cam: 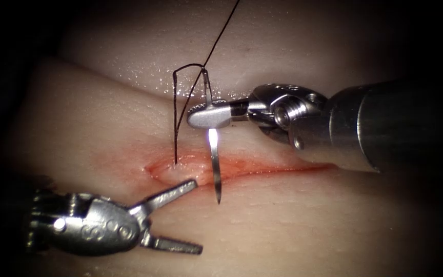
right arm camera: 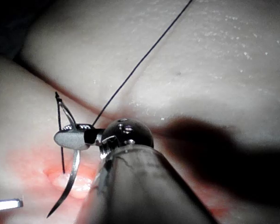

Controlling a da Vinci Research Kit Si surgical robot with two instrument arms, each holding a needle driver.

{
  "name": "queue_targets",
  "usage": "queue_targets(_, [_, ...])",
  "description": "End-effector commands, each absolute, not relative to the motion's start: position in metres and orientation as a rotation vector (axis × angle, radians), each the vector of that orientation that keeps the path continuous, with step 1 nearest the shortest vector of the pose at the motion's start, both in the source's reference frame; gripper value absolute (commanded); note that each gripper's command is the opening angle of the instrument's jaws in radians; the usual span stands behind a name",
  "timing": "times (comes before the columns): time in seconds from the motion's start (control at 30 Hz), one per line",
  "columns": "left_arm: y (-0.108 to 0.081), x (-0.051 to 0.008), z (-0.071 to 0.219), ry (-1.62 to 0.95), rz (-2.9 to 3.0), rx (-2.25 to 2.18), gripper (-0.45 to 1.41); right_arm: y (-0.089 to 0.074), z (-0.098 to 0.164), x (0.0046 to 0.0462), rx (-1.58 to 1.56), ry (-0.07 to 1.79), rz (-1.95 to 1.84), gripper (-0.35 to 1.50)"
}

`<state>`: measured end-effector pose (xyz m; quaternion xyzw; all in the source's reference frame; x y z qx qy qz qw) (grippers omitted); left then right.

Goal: Wound Closure

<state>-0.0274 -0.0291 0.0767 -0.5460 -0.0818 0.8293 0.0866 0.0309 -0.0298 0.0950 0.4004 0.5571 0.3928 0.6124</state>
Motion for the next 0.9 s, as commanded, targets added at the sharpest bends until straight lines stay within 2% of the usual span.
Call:
queue_targets(0.03, [-0.029,-0.0274,0.077,-0.300,2.448,-1.637,0.52,-0.030,0.096,0.0318,0.897,1.304,0.882,-0.35])
queue_targets(0.17, [-0.029,-0.0257,0.078,-0.439,2.402,-1.646,-0.01,-0.032,0.096,0.0323,0.805,1.372,0.801,-0.35])
queue_targets(0.23, [-0.029,-0.0254,0.079,-0.456,2.393,-1.622,-0.11,-0.032,0.096,0.0324,0.778,1.397,0.782,-0.35])
queue_targets(0.3, [-0.029,-0.0253,0.079,-0.490,2.386,-1.588,-0.38,-0.032,0.096,0.0324,0.748,1.420,0.760,-0.35])
queue_targets(0.33, [-0.028,-0.0253,0.080,-0.515,2.389,-1.563,-0.45,-0.032,0.096,0.0324,0.739,1.426,0.754,-0.35])
queue_targets(0.9, [-0.026,-0.0267,0.088,-0.682,2.579,-1.144,-0.45,-0.032,0.096,0.0323,0.556,1.508,0.595,-0.35])
